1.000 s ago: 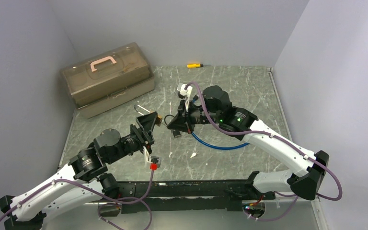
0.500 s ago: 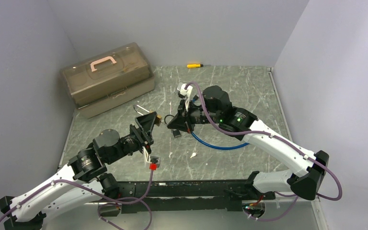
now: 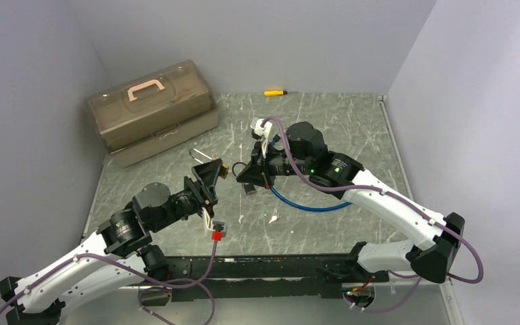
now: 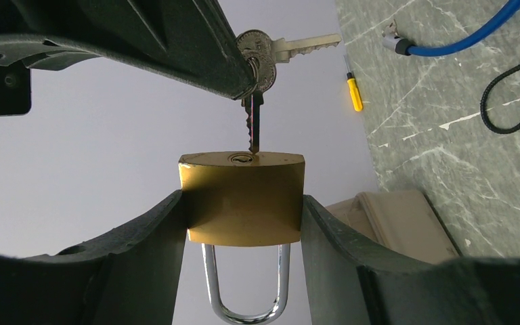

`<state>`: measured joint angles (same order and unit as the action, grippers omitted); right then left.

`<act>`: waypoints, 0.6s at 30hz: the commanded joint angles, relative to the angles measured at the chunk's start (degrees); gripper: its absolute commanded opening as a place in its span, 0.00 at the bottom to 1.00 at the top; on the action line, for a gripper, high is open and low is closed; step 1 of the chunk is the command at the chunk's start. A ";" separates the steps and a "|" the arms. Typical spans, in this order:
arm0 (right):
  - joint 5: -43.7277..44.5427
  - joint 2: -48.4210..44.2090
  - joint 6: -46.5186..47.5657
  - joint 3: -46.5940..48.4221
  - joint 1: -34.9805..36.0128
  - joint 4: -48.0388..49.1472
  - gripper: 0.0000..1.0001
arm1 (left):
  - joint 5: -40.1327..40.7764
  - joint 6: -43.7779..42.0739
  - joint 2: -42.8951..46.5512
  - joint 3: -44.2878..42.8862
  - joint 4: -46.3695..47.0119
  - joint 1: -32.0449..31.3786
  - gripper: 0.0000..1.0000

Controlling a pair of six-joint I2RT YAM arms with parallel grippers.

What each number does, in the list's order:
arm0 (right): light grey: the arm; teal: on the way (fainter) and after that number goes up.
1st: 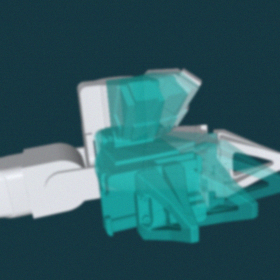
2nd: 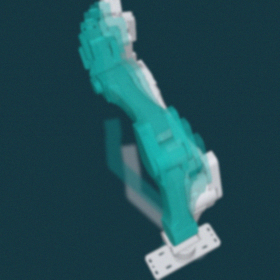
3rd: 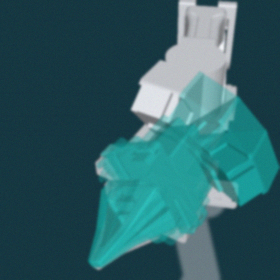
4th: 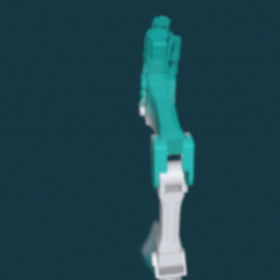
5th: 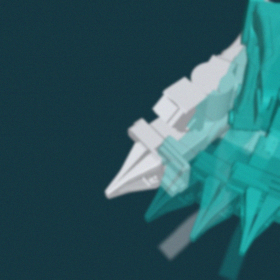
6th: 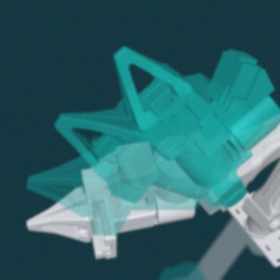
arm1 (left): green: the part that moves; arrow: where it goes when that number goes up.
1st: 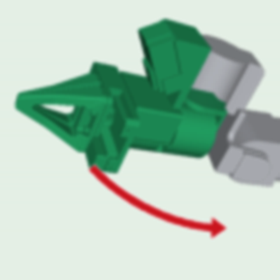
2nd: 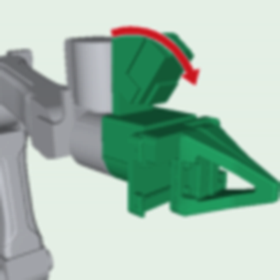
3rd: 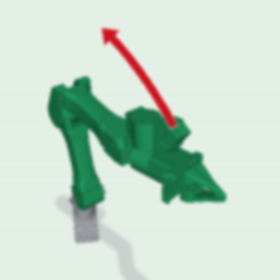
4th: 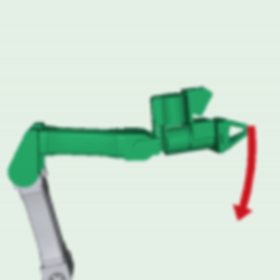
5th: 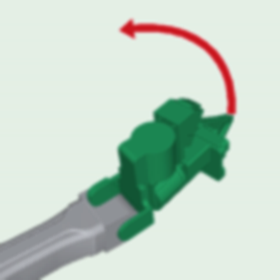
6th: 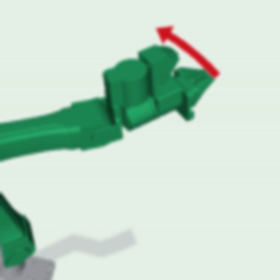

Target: Unlock with the key

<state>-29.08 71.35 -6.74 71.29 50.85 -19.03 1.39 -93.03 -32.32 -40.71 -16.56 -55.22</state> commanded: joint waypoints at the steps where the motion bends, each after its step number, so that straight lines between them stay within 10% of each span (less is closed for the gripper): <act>1: -0.42 -0.49 -0.78 0.92 0.14 5.05 0.00 | -1.56 -1.77 0.13 -1.00 7.61 -0.33 0.00; 18: 1.28 0.01 -2.29 1.04 0.36 8.57 0.00 | -1.56 -1.15 0.77 -0.06 8.61 -0.26 0.00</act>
<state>-28.84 71.37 -7.81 71.29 50.85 -17.74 1.74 -93.71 -32.34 -39.94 -16.53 -55.20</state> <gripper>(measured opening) 0.025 0.601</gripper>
